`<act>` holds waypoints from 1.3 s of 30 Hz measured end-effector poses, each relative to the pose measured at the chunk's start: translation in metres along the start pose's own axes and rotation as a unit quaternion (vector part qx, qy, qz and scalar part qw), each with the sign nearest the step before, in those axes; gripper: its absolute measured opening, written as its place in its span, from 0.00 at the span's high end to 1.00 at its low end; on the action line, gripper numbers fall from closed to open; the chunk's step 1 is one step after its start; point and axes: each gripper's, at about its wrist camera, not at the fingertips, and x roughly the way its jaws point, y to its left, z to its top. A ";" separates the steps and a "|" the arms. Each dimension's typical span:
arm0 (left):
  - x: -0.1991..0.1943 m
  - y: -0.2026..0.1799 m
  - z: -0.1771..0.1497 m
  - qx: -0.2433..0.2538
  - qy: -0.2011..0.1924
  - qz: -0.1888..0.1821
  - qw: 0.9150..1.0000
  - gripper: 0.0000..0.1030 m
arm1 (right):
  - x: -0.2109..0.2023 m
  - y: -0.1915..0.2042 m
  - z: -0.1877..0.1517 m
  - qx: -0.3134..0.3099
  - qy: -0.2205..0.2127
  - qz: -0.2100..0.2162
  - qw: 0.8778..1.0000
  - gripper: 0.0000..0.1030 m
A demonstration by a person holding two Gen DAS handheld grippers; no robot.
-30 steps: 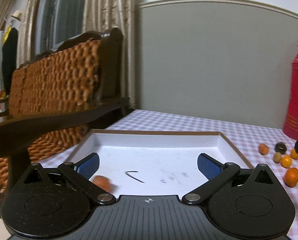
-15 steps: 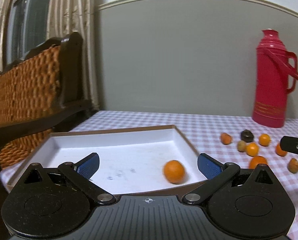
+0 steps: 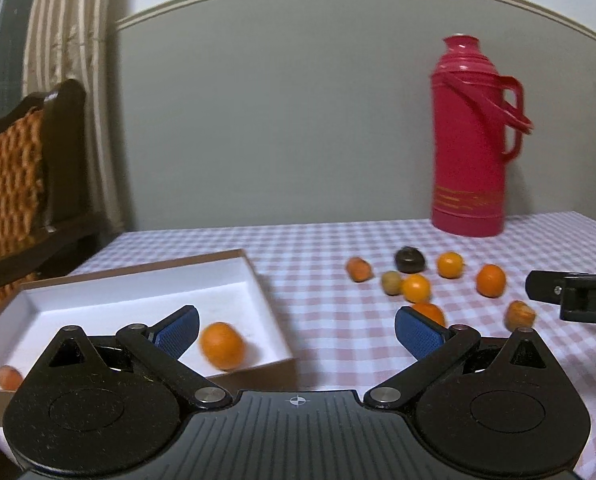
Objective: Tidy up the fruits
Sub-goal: 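Close the right gripper on the brownish round fruit while the left moves to an orange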
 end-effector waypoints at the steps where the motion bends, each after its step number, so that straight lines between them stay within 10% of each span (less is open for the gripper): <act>1: 0.000 -0.003 0.000 0.003 0.000 -0.003 1.000 0.00 | 0.000 -0.002 -0.001 0.000 0.000 -0.005 1.000 0.07; 7: 0.007 -0.022 -0.002 0.014 0.009 -0.023 1.000 0.00 | 0.006 -0.019 -0.006 0.016 0.025 -0.013 0.999 0.26; 39: 0.051 -0.062 -0.009 0.023 0.063 -0.057 0.996 0.15 | 0.041 -0.021 -0.005 0.034 0.069 0.014 0.997 0.55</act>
